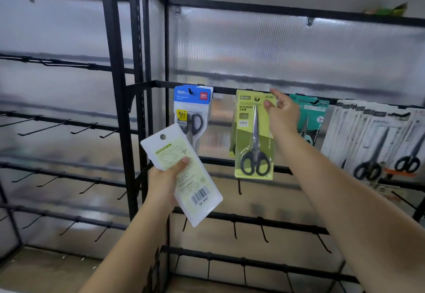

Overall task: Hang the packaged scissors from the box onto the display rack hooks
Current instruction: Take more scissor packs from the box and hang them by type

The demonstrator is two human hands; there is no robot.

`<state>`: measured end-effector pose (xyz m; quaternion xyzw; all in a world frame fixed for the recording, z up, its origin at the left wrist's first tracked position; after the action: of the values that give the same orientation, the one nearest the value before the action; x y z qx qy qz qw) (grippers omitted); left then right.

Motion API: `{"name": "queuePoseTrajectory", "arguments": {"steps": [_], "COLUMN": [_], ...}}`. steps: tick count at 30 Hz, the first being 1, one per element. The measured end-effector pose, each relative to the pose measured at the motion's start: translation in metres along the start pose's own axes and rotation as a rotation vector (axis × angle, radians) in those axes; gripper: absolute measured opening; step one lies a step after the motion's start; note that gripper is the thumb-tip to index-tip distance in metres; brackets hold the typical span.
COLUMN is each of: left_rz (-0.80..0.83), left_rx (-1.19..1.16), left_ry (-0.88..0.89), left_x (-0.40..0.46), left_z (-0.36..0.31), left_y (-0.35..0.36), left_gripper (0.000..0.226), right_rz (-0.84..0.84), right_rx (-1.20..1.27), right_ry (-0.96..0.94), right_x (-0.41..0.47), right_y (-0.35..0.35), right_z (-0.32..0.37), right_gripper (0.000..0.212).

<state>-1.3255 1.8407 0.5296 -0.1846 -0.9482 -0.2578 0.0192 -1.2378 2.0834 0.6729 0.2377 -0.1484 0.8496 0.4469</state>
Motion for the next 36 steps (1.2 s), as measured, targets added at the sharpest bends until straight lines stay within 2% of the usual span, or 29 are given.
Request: {"name": "queuePoseTrajectory", "arguments": {"steps": [4,9,12,14,15,17,19,21,23,24,26,27,31,34,36], "left_rz": [-0.005,-0.031,-0.03,-0.045,-0.058,-0.08,-0.106,-0.116,-0.093,-0.075,-0.035,-0.016,0.111,0.278,0.367], "left_rx": [0.001,0.001,0.007,0.007,0.005,-0.002,-0.02,-0.033,-0.037,-0.029,0.015,0.043,0.178,0.284,0.311], "left_ry": [-0.01,-0.002,0.001,-0.016,-0.028,-0.049,-0.063,-0.082,-0.103,-0.11,-0.12,-0.123,-0.111,-0.117,-0.16], "left_x": [-0.004,-0.004,-0.003,-0.004,-0.004,-0.005,-0.005,-0.008,-0.01,-0.011,-0.014,-0.015,-0.022,-0.029,-0.037], "left_z": [-0.002,-0.008,-0.01,-0.009,-0.007,-0.002,0.004,0.009,0.014,0.016,0.021,0.025,0.042,0.055,0.064], "left_y": [-0.009,-0.018,-0.019,-0.021,-0.023,-0.025,-0.024,-0.017,-0.005,0.003,0.02,0.028,0.063,0.097,0.123], "left_gripper": [0.019,0.02,0.019,0.018,0.018,0.016,0.014,0.013,0.015,0.02,0.027,0.028,0.03,0.031,0.049], "right_rz": [-0.027,-0.132,-0.055,0.027,0.031,0.009,0.134,0.488,0.852,0.96,1.003,0.979,0.935,0.967,0.942], "right_rx": [0.048,0.012,-0.169,-0.333,-0.369,-0.288,-0.217,-0.201,-0.16,-0.187,-0.311,-0.34,-0.404,-0.397,-0.35], "right_ry": [0.006,0.054,0.059,0.117,0.141,0.143,0.097,0.106,0.211,0.226,0.161,0.146,0.104,0.19,0.282], "right_x": [0.005,0.01,0.014,0.011,0.005,-0.02,-0.056,-0.099,-0.142,-0.157,-0.17,-0.17,-0.165,-0.162,-0.158], "right_y": [-0.001,-0.004,0.004,0.009,0.008,0.008,0.017,0.039,0.057,0.062,0.061,0.057,0.029,-0.001,-0.027], "right_z": [-0.006,-0.02,-0.026,-0.03,-0.032,-0.032,-0.033,-0.038,-0.047,-0.054,-0.065,-0.067,-0.072,-0.083,-0.09], "right_gripper": [0.036,0.016,0.023,0.038,0.043,0.042,0.031,0.022,0.029,0.042,0.071,0.078,0.073,0.078,0.071]}}
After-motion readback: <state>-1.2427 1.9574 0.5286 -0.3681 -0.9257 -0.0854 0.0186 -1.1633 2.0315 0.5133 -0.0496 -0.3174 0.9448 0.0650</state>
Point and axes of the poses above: each hand's wrist, its own x-axis towards the middle knuckle, its own y-axis out of the palm, z = x × y, the point moved 5 cm from there along x, towards the middle knuckle, and after that the axes turned 4 degrees about z, right-handed, at the moved point
